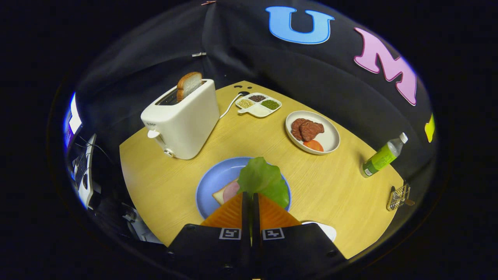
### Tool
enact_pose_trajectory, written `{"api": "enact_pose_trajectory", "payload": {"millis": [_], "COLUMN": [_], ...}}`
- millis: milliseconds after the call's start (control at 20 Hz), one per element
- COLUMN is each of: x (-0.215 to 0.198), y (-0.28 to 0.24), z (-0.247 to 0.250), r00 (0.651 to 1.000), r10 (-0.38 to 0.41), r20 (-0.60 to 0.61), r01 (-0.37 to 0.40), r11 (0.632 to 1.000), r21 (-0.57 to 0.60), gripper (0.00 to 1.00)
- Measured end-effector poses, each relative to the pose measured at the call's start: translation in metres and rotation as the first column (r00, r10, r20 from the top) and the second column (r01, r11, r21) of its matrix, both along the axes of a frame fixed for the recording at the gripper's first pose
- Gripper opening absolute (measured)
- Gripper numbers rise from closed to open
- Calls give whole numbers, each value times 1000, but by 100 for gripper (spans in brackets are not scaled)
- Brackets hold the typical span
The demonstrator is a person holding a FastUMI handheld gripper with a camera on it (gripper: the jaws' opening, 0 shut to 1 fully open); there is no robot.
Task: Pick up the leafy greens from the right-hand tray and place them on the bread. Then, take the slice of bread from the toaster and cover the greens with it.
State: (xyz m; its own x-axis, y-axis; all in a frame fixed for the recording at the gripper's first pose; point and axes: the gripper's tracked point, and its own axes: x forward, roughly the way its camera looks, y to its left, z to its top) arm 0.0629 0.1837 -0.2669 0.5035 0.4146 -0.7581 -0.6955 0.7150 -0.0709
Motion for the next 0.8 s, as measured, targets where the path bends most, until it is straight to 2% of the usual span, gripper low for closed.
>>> {"api": "enact_pose_trajectory", "payload": {"millis": [300, 500, 600, 700, 800], "x": [9, 16, 16, 14, 18], "y": [26, 34, 35, 35, 33], "z": [-33, -45, -51, -58, -57], "r00": [998, 994, 991, 987, 989], "r10": [-18, -61, -78, -90, -103], "r20": [-65, -96, -112, -131, -108], "r01": [17, 59, 77, 87, 99], "r11": [1000, 998, 997, 996, 994], "r21": [-23, -18, -18, -31, -40], "gripper": [5, 6, 7, 14, 13]}}
